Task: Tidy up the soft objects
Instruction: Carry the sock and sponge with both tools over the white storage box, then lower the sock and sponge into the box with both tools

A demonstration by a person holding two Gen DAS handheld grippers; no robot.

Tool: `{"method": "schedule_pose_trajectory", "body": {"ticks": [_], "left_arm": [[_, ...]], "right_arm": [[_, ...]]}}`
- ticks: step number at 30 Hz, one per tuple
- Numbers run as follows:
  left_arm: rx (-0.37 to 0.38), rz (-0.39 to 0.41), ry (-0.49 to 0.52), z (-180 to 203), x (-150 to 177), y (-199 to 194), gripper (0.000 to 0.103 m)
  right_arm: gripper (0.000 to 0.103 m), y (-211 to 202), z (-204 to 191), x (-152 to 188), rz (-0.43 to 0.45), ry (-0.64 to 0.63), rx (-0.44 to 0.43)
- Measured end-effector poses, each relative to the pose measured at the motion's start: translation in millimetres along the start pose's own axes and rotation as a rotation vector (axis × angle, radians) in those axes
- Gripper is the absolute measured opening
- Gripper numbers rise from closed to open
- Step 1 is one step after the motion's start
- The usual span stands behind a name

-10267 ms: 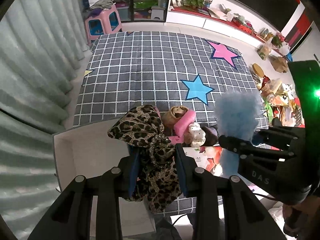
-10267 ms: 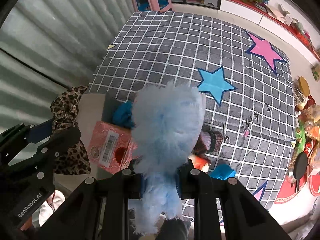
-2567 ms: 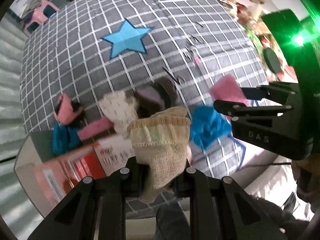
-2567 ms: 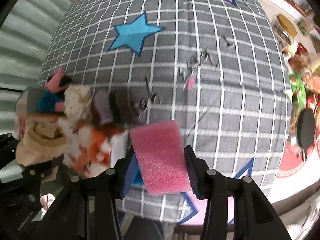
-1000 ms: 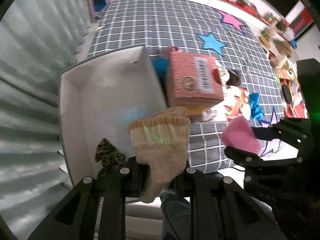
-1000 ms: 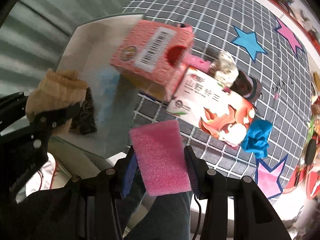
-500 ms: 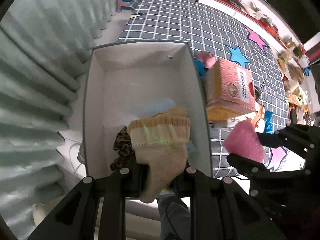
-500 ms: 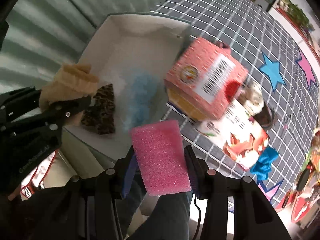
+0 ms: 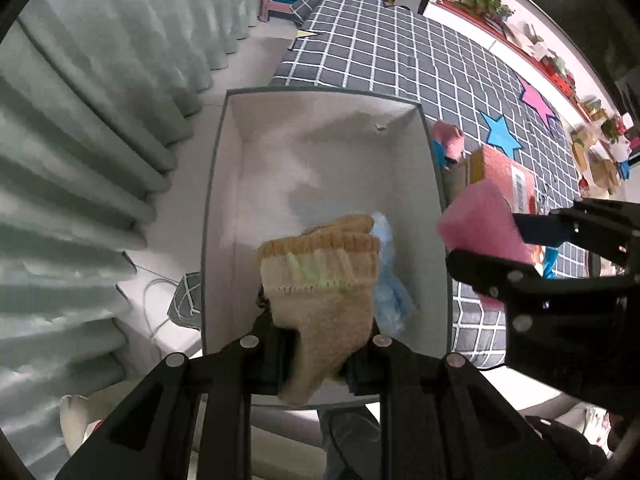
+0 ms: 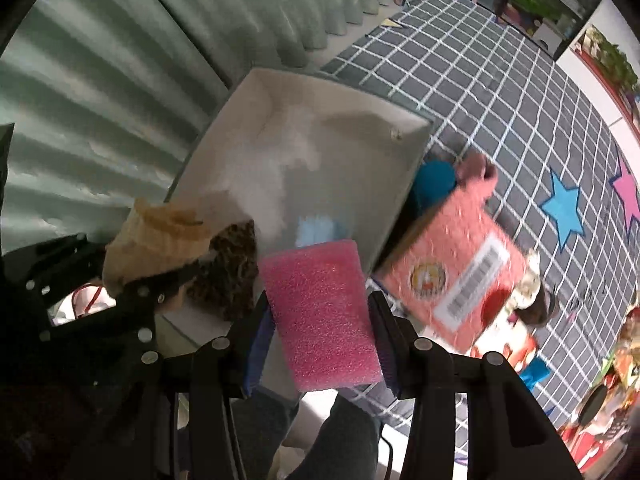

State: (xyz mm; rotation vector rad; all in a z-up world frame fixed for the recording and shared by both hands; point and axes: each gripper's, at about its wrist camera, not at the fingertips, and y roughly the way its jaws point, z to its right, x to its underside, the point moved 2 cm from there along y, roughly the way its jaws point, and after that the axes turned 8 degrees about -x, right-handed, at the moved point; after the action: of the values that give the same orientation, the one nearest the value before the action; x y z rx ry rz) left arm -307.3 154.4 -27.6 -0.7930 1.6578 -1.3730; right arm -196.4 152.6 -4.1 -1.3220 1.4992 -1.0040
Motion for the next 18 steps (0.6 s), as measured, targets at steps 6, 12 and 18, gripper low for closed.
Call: {"method": "schedule_pose_trajectory", "body": {"ticks": [6, 12, 18], "left_arm": [[-0.013, -0.011, -0.029, -8, -13, 7, 0.023], [-0.018, -0.027, -0.034, -8, -18, 15, 0.023], [-0.024, -0.045, -0.045, -8, -23, 22, 0.023]], "right_arm": [[0.048, -2, 6, -24, 0.016, 0.025, -0.015], [0.048, 3, 6, -39, 0.014, 0.036, -0.026], [0.048, 9, 8, -48, 0.002, 0.043, -0.035]]}}
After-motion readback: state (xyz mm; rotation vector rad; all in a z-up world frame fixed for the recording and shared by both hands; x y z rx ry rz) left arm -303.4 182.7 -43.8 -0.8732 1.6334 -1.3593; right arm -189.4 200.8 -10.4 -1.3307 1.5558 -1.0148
